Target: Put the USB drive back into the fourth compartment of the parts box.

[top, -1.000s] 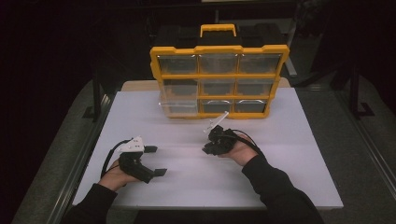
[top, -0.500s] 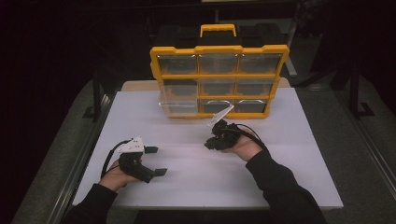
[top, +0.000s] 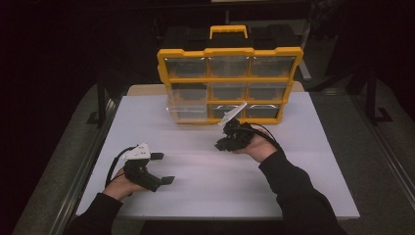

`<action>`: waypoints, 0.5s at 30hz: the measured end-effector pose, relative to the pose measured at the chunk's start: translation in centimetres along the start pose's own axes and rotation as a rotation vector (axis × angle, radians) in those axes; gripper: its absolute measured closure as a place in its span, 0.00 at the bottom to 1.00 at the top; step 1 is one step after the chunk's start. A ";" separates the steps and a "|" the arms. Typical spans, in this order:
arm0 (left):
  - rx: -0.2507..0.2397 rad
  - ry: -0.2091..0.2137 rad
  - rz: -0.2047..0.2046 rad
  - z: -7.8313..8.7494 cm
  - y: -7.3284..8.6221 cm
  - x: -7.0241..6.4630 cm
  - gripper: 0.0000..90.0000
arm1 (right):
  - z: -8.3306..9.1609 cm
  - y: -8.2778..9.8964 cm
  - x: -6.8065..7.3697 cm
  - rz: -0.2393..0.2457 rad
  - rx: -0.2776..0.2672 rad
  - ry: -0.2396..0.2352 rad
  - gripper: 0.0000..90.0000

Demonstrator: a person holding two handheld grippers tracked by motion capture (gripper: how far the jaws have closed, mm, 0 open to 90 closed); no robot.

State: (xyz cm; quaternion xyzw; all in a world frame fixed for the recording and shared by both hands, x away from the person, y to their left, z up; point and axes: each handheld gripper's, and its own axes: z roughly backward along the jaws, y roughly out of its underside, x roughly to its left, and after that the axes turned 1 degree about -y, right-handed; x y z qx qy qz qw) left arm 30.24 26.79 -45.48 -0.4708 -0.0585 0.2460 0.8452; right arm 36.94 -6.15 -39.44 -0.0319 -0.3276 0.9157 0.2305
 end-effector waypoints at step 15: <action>-0.001 0.008 0.000 0.0 0.0 -0.2 0.00 | 1.8 -1.7 -1.2 -0.006 -0.012 0.000 0.87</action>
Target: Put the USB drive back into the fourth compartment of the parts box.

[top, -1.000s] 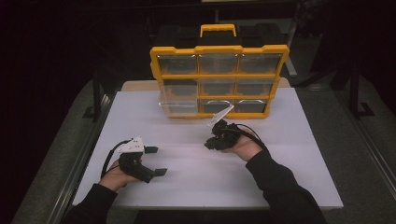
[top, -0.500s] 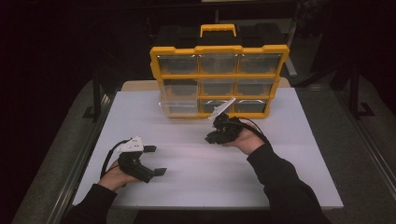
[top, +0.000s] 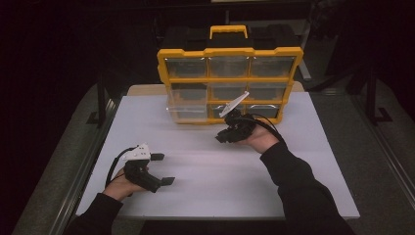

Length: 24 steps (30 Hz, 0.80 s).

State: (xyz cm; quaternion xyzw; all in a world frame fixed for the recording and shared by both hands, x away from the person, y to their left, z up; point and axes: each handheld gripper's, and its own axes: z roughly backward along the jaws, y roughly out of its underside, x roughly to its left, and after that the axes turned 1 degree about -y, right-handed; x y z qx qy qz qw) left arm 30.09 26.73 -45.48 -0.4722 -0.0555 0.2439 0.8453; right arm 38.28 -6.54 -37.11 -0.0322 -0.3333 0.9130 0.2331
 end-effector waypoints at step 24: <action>-0.003 -0.006 0.001 0.0 0.0 0.0 0.00 | 3.3 -3.4 -1.3 0.019 -0.045 0.029 0.87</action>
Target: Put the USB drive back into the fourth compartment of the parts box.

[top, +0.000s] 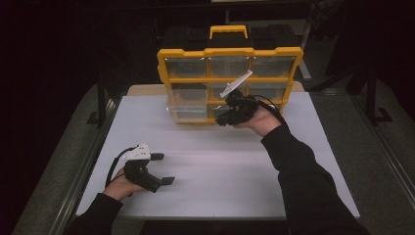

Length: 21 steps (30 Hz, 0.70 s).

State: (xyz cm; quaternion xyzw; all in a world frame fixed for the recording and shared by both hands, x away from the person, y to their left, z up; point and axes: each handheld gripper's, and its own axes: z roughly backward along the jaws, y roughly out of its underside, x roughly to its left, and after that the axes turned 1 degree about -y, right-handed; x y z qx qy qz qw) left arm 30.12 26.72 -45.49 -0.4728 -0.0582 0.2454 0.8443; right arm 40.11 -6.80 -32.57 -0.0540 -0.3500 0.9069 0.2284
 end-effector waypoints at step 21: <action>0.001 0.005 0.000 0.0 0.0 -0.1 0.00 | 2.7 -5.7 -1.2 0.014 -0.090 0.028 0.87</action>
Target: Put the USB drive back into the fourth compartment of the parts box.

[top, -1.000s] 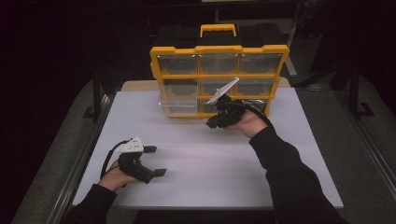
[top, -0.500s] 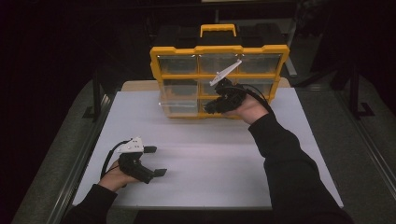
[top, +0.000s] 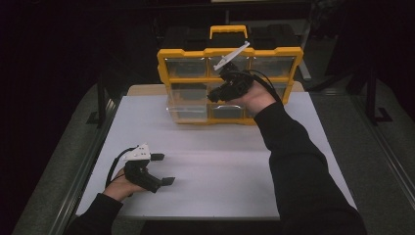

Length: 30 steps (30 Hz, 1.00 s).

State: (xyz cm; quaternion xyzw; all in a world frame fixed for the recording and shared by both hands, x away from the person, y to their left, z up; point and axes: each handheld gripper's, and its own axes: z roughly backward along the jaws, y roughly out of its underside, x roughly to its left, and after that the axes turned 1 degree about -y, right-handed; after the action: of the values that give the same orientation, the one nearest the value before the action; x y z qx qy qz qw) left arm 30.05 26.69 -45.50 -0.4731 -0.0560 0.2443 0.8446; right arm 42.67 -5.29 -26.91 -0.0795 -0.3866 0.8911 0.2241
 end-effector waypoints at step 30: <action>-0.002 0.003 0.004 0.0 0.0 0.0 0.00 | -1.3 -2.3 0.1 -0.038 -0.052 -0.014 0.64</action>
State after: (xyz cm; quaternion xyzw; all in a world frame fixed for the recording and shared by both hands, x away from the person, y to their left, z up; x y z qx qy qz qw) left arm 30.06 26.67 -45.51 -0.4743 -0.0537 0.2453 0.8438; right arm 43.74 -3.01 -26.11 -0.0715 -0.4125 0.8769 0.2362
